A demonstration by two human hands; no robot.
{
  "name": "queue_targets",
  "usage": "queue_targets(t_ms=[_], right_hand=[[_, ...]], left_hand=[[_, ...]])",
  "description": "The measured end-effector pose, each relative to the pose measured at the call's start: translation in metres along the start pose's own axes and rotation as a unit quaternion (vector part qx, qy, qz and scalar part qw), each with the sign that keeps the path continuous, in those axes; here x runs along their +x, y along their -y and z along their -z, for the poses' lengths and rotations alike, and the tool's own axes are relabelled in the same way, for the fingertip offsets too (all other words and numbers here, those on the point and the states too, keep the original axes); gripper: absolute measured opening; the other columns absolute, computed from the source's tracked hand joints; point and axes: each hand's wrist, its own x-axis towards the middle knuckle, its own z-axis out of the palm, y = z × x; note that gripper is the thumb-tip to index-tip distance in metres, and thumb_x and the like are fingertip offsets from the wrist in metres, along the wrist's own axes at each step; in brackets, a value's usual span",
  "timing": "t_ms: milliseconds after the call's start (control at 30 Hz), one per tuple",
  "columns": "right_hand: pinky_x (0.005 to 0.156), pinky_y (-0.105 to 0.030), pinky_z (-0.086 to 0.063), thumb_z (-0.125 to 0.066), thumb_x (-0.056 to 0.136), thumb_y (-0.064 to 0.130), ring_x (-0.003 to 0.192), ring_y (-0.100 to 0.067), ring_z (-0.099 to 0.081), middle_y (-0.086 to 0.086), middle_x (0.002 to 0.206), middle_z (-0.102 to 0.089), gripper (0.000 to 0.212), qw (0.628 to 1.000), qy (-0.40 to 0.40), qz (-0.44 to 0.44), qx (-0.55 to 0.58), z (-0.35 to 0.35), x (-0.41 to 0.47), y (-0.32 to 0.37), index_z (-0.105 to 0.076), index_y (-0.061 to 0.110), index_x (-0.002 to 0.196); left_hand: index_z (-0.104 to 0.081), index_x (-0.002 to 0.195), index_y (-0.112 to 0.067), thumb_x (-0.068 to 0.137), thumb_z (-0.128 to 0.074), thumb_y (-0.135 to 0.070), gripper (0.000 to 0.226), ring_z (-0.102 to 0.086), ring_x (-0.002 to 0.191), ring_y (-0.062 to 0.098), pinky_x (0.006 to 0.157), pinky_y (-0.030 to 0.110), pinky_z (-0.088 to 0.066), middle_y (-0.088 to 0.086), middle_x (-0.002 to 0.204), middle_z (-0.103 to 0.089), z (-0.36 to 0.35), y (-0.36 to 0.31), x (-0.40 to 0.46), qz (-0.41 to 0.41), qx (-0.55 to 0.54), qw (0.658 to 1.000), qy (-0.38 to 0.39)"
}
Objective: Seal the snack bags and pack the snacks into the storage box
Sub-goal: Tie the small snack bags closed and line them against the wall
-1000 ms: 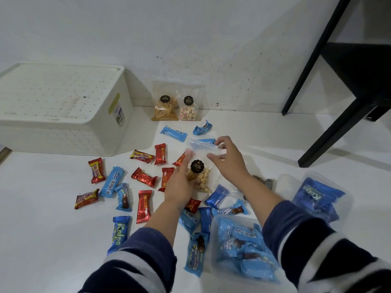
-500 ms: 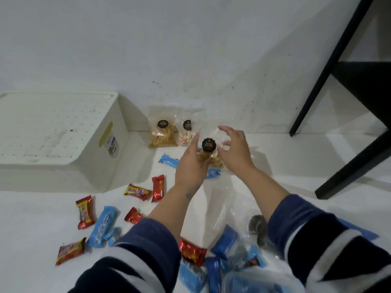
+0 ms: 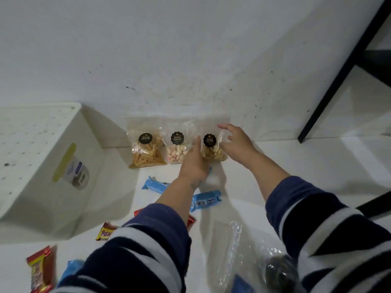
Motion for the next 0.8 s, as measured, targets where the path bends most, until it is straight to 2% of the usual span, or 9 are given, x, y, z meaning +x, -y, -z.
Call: queue_targets(t_ms=[67,100,233,367,433,533,600,700,800], right_hand=[[0.086,-0.023,-0.043,-0.052,0.089,0.000,0.131,-0.022,-0.044,-0.003,0.147,-0.036,0.055,1.000,0.014,-0.006,-0.018,0.005,-0.009,-0.002,-0.047,0.024,0.137],[0.083,-0.022,-0.041,-0.052,0.089,0.001,0.130,-0.022,-0.044,-0.003,0.146,-0.036,0.052,0.999,0.022,-0.010,-0.027,0.008,-0.016,-0.003,-0.048,0.024,0.136],[0.098,-0.027,-0.040,-0.057,0.091,0.011,0.129,-0.022,-0.046,-0.004,0.143,-0.043,0.043,0.993,0.073,-0.019,-0.088,0.026,-0.061,-0.010,-0.053,0.024,0.132],[0.095,-0.029,-0.043,-0.059,0.091,0.015,0.120,-0.024,-0.053,-0.006,0.134,-0.051,0.039,0.983,0.118,-0.033,-0.137,0.041,-0.119,-0.019,-0.056,0.024,0.128],[0.096,-0.030,-0.044,-0.060,0.090,0.014,0.116,-0.023,-0.055,-0.007,0.129,-0.054,0.035,0.981,0.121,-0.022,-0.147,0.044,-0.150,-0.021,-0.060,0.022,0.124],[0.100,-0.034,-0.044,-0.061,0.088,0.017,0.117,-0.022,-0.055,-0.004,0.126,-0.055,0.032,0.973,0.133,-0.009,-0.188,0.041,-0.194,-0.025,-0.062,0.023,0.120],[0.100,-0.037,-0.042,-0.059,0.089,0.023,0.120,-0.023,-0.051,-0.002,0.128,-0.052,0.033,0.958,0.139,-0.022,-0.251,0.038,-0.220,-0.028,-0.060,0.028,0.121],[0.100,-0.041,-0.035,-0.058,0.089,0.037,0.126,-0.025,-0.041,0.000,0.134,-0.046,0.042,0.935,0.125,-0.035,-0.331,0.032,-0.259,-0.035,-0.054,0.029,0.129],[0.105,-0.041,-0.031,-0.055,0.085,0.055,0.129,-0.023,-0.036,0.002,0.137,-0.044,0.058,0.932,0.121,-0.012,-0.342,0.027,-0.285,-0.042,-0.048,0.029,0.136]], left_hand=[[-0.007,0.152,-0.024,0.089,-0.057,-0.006,0.083,-0.039,0.134,0.027,0.100,0.031,-0.036,0.011,0.151,-0.032,0.001,-0.001,-0.007,-0.009,-0.005,1.000,-0.026],[-0.010,0.152,-0.023,0.090,-0.056,-0.006,0.079,-0.040,0.132,0.027,0.097,0.029,-0.036,0.010,0.150,-0.033,0.001,-0.002,-0.012,-0.018,-0.008,0.999,-0.040],[-0.032,0.146,-0.019,0.093,-0.052,-0.011,0.057,-0.041,0.131,0.024,0.096,0.026,-0.036,0.006,0.147,-0.035,-0.004,-0.009,-0.048,-0.053,0.013,0.996,-0.073],[-0.047,0.134,-0.018,0.092,-0.051,-0.011,0.043,-0.043,0.125,0.025,0.101,0.035,-0.038,0.005,0.138,-0.045,-0.018,-0.014,-0.098,-0.078,0.046,0.990,-0.105],[-0.049,0.131,-0.019,0.093,-0.052,-0.013,0.039,-0.048,0.122,0.023,0.101,0.036,-0.042,0.005,0.135,-0.048,-0.027,-0.013,-0.125,-0.076,0.025,0.993,-0.081],[-0.049,0.131,-0.016,0.094,-0.054,-0.019,0.038,-0.054,0.118,0.023,0.100,0.033,-0.044,0.007,0.132,-0.052,-0.041,-0.011,-0.163,-0.019,0.032,0.999,0.015],[-0.044,0.134,-0.015,0.094,-0.055,-0.023,0.043,-0.055,0.116,0.025,0.100,0.034,-0.044,0.009,0.131,-0.054,-0.048,-0.009,-0.186,0.036,0.034,0.997,0.052],[-0.040,0.136,-0.014,0.093,-0.053,-0.016,0.046,-0.057,0.112,0.029,0.094,0.033,-0.044,0.014,0.124,-0.059,-0.055,-0.006,-0.213,0.089,0.017,0.994,0.062],[-0.041,0.133,-0.012,0.090,-0.053,-0.008,0.044,-0.061,0.098,0.027,0.083,0.029,-0.047,0.016,0.111,-0.064,-0.055,-0.010,-0.227,0.113,-0.020,0.993,0.027]])
